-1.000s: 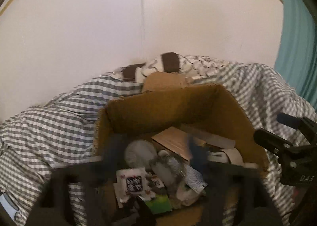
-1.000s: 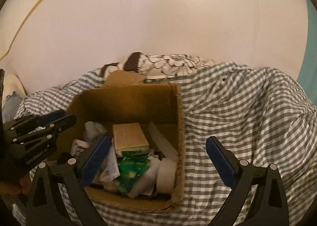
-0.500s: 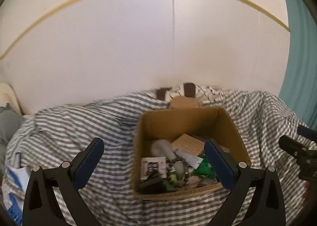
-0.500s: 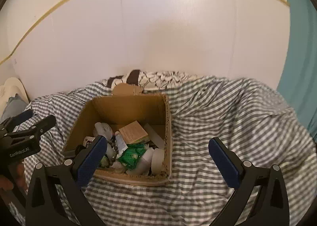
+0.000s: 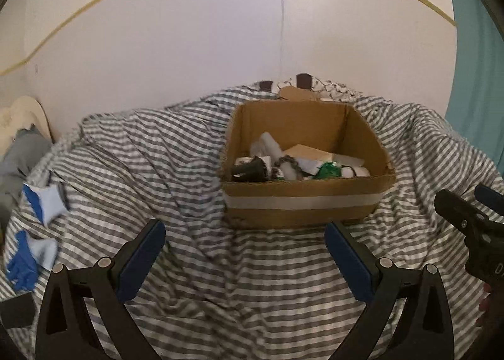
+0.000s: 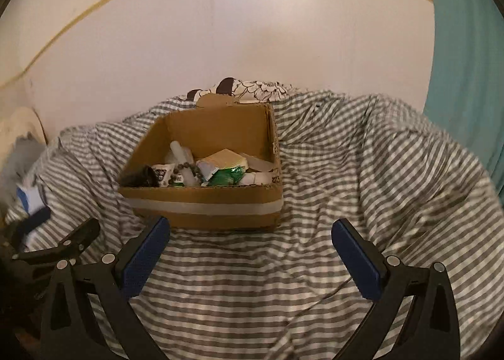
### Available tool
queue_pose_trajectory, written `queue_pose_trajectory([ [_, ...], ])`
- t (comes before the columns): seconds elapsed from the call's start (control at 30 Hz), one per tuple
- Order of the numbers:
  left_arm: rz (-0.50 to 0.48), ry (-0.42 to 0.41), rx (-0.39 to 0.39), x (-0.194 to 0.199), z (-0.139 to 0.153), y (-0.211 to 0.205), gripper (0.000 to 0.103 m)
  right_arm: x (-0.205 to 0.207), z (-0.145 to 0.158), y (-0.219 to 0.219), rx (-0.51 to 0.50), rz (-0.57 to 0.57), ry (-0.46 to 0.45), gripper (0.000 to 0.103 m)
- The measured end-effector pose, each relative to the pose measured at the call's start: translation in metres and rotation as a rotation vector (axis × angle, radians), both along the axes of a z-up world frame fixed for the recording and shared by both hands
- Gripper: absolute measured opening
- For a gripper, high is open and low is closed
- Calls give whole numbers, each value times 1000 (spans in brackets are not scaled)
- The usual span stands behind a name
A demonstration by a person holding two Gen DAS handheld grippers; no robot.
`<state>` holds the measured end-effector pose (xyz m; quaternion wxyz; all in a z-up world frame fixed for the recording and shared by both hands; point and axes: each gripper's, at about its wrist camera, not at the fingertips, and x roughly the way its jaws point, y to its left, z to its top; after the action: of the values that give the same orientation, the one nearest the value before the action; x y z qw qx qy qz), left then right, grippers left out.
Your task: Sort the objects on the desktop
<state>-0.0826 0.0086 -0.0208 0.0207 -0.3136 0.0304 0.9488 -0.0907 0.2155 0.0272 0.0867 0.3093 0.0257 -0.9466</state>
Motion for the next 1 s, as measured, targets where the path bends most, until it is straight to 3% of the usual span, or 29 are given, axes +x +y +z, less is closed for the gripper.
queue_pose_trajectory([
  [0.17,14,14,56,4,12,-7,103,0,-5,3,-20,-12,-36,103],
  [0.4,-32,14,56,9,9,-1,103,2,-11,5,-12,-22,-46,103],
  [1.0,-21,-5,44,9,6,2,103,2,-21,2,-2,-13,-73,103],
])
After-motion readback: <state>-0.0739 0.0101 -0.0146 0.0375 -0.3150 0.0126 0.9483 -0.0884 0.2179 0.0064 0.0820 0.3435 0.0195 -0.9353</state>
